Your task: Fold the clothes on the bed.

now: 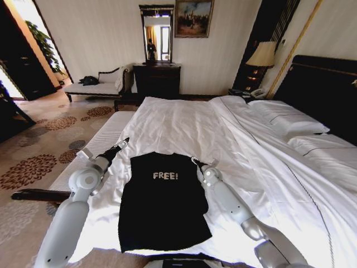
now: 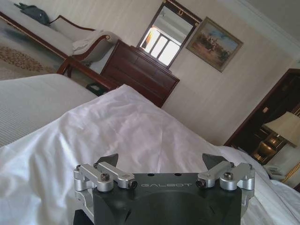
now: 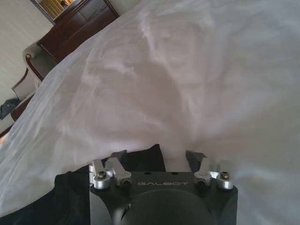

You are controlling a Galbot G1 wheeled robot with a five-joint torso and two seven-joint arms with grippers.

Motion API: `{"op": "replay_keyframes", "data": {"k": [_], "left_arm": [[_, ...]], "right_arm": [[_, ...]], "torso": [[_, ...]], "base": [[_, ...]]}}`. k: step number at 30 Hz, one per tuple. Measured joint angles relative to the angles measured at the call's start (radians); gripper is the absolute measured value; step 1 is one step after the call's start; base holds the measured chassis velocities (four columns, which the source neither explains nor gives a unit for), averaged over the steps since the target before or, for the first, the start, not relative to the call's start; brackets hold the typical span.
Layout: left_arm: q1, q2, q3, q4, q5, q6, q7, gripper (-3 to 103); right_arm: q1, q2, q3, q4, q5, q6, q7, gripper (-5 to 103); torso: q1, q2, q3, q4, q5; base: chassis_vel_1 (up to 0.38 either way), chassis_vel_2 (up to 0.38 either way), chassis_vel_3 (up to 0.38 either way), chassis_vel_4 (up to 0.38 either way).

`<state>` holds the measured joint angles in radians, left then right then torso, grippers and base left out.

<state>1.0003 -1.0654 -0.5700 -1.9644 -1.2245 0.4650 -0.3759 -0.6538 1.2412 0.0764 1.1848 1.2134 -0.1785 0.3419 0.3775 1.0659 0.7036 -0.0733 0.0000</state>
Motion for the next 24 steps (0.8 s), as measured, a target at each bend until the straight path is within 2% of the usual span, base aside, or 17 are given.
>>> {"op": "replay_keyframes", "data": {"k": [3,4,6,7,9,12,16,20,24], "left_arm": [[-0.010,-0.005,0.005,0.017,-0.019,0.003,-0.009,100],[-0.016,-0.008,0.007,0.027,-0.024,0.004,-0.013,100],[-0.026,-0.014,0.012,0.046,-0.030,0.008,-0.022,100],[-0.026,-0.014,0.012,0.046,-0.030,0.008,-0.022,100],[-0.032,-0.018,0.016,0.056,-0.032,0.012,-0.026,100],[-0.035,-0.018,0.017,0.062,-0.032,0.014,-0.028,100],[-0.049,-0.019,0.020,0.092,-0.031,0.014,-0.030,100],[-0.071,-0.026,0.030,0.137,-0.034,0.012,-0.031,100],[-0.125,-0.048,0.055,0.237,-0.034,0.009,-0.031,100]], "right_arm": [[-0.007,0.002,0.007,0.006,-0.001,0.007,-0.005,71],[-0.009,0.002,0.009,0.006,-0.002,0.011,-0.010,59],[-0.011,0.002,0.012,0.006,-0.004,0.017,-0.018,48],[-0.011,0.002,0.012,0.006,-0.004,0.017,-0.018,48],[-0.015,0.002,0.014,0.008,-0.004,0.018,-0.022,37],[-0.018,0.001,0.016,0.012,-0.005,0.018,-0.023,32],[-0.020,-0.004,0.017,0.015,-0.012,0.021,-0.028,10],[-0.020,-0.007,0.017,0.015,-0.015,0.023,-0.034,2],[-0.020,-0.008,0.018,0.017,-0.017,0.032,-0.049,0]], "torso": [[0.000,0.000,0.000,0.0001,0.0001],[0.000,0.000,0.000,0.0001,0.0001],[0.000,0.000,0.000,0.0000,0.0000],[0.000,0.000,0.000,0.0000,0.0000],[0.000,0.000,0.000,0.0000,0.0000],[0.000,0.000,0.000,0.0000,0.0001],[0.000,0.000,0.000,0.0001,0.0001],[0.000,0.000,0.000,0.0001,0.0001],[0.000,0.000,0.000,0.0000,0.0000]], "base": [[0.000,0.000,0.000,0.000],[0.000,0.000,0.000,0.000],[0.000,0.000,0.000,0.000],[0.000,0.000,0.000,0.000],[0.000,0.000,0.000,0.000],[0.000,0.000,0.000,0.000],[0.000,0.000,0.000,0.000],[0.000,0.000,0.000,0.000],[0.000,0.000,0.000,0.000]]}}
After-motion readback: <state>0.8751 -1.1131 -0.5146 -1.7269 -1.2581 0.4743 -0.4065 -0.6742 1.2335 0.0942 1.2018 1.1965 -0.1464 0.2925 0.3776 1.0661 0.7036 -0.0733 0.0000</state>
